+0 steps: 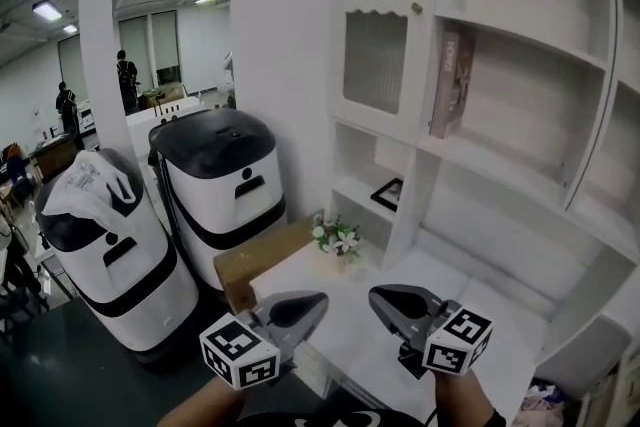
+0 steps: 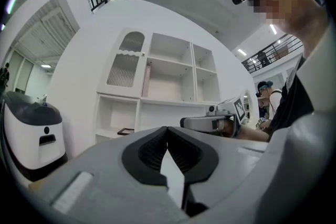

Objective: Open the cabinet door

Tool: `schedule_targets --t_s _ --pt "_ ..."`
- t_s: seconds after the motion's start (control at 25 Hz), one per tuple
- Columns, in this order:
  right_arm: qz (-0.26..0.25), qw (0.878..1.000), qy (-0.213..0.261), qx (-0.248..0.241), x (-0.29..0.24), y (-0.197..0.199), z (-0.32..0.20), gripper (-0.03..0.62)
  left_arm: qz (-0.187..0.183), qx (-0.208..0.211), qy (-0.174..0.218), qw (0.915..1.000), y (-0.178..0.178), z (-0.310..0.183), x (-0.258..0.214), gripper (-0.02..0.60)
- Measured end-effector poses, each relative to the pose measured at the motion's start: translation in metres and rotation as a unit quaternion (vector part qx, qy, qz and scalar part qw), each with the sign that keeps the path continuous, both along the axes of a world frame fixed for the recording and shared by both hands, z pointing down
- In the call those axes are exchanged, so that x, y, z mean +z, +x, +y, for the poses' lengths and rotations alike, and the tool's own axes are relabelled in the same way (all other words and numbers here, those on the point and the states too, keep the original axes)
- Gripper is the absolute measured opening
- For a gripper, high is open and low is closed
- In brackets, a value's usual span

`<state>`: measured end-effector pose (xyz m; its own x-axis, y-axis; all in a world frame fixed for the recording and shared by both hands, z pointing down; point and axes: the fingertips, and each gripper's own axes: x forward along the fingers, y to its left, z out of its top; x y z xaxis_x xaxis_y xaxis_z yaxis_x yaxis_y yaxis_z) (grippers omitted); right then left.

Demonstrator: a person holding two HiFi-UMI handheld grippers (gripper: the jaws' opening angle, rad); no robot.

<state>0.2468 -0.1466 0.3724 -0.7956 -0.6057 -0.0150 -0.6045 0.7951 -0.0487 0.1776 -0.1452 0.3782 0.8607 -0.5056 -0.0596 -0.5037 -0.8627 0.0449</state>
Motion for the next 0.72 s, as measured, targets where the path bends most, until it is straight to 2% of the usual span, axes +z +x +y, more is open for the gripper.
schedule_targets --t_s 0.4,0.72 --pt "0.011 0.998 0.035 0.046 -0.029 0.053 -0.118 0.002 -0.011 0.033 0.103 0.9941 0.061 -0.131 -0.065 0.000" --pt "0.029 0.995 0.049 0.082 -0.044 0.077 -0.130 0.002 -0.018 0.030 0.210 0.9770 0.086 -0.177 -0.142 0.003"
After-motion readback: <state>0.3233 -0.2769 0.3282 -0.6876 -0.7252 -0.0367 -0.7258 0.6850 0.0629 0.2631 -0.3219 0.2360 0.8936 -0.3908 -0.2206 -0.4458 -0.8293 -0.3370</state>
